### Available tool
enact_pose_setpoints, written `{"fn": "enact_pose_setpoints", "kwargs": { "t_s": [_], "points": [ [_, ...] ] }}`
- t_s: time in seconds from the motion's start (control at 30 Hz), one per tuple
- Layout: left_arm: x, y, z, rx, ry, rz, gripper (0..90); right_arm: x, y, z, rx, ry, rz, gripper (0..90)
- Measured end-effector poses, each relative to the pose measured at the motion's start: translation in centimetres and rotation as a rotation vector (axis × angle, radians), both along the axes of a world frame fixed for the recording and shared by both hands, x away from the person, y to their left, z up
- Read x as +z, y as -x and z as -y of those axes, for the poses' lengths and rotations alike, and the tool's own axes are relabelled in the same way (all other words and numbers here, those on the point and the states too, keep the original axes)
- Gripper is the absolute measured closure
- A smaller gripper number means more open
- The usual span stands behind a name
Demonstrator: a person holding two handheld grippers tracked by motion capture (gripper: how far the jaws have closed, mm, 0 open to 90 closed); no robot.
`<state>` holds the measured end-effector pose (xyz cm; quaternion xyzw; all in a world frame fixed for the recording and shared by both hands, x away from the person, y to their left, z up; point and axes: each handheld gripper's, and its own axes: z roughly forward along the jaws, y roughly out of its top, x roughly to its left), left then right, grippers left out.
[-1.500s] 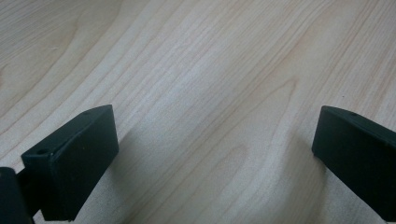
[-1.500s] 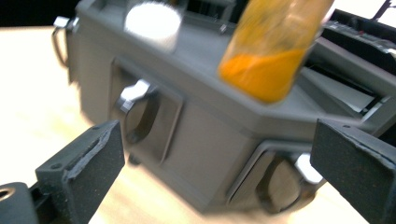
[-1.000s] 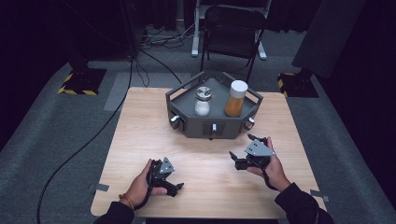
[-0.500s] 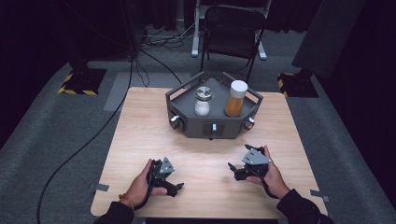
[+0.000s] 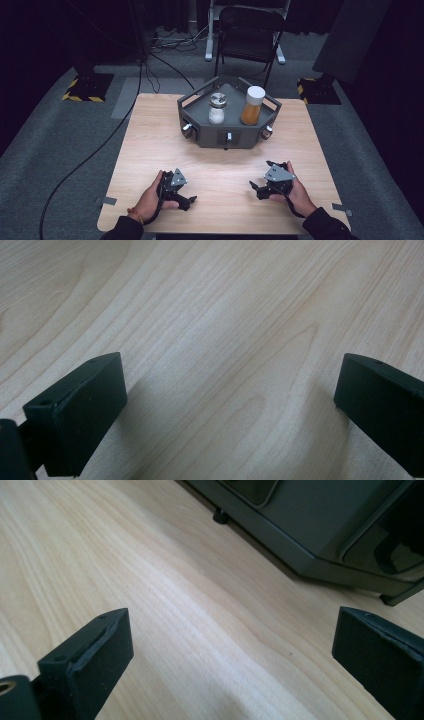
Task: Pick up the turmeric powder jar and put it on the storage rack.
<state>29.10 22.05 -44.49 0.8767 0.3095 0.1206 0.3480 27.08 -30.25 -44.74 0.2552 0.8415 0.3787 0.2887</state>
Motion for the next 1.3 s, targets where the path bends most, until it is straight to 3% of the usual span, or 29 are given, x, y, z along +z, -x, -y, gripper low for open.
{"fn": "enact_pose_setpoints", "kwargs": {
  "t_s": [0.3, 0.93, 1.3],
  "points": [
    [0.0, 0.0, 0.0, 0.002, 0.001, 0.0, 0.1, -0.1, 0.0, 1.1, 0.033, 0.014, -0.048, 2.8],
    [0.0, 0.1, 0.0, 0.004, 0.001, 0.0, 0.1, -0.2, -0.5, 3.4, 0.044, 0.018, -0.154, 2.7],
    [0.0, 0.1, 0.0, 0.005, 0.001, 0.0, 0.1, -0.2, -1.4, 4.9, 0.046, -0.022, -0.224, 0.4]
  ]
}}
